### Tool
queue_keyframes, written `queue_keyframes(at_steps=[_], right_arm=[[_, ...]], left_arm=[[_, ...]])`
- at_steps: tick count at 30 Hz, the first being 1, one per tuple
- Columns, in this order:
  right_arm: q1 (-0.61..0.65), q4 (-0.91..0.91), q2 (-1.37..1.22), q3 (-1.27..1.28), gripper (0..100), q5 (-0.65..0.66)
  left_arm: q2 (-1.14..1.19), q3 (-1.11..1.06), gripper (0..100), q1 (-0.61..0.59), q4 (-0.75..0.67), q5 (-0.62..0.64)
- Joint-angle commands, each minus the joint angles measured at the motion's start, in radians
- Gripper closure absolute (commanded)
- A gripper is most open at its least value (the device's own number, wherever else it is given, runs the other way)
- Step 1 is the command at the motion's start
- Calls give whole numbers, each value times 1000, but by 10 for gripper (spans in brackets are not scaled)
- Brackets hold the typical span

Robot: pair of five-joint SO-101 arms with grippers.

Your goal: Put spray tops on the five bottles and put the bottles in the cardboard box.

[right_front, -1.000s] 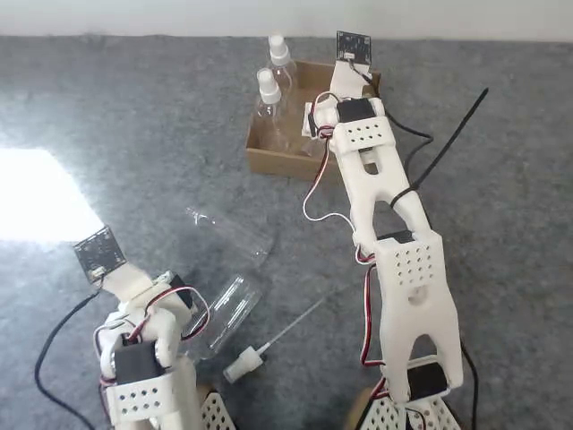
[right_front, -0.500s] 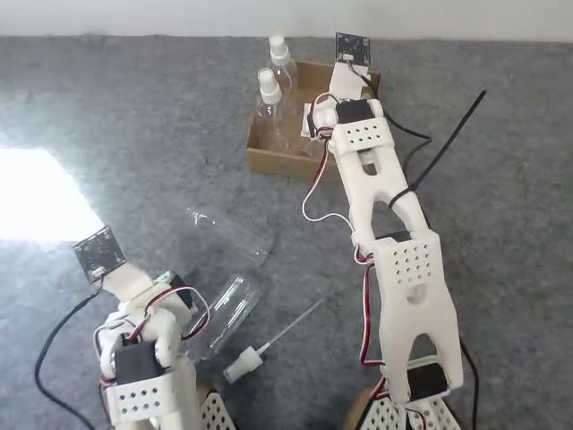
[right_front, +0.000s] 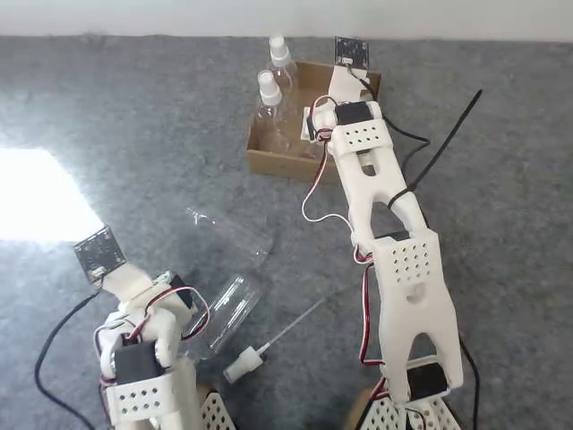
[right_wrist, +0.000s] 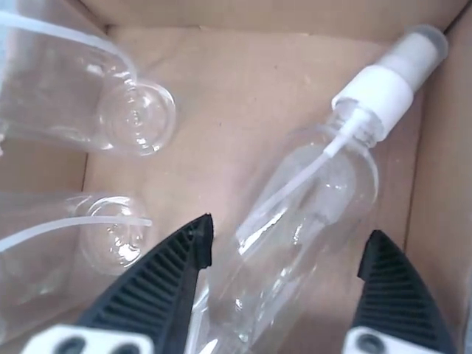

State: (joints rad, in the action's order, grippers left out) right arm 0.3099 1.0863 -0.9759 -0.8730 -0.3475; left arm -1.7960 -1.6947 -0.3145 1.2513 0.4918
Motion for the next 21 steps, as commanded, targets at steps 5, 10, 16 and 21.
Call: queue_keyframes(at_steps=[5,10,16,21], right_arm=[[-19,16,-12,-6,831,0],[-22,-1,-8,-6,918,101],[-33,-8,2,-9,922,103],[-45,44,1,-94,923,104]], left_arm=[[-9,10,988,-2,6,12],[-9,10,988,-2,6,12],[-9,10,988,-2,6,12],[-9,10,988,-2,6,12]])
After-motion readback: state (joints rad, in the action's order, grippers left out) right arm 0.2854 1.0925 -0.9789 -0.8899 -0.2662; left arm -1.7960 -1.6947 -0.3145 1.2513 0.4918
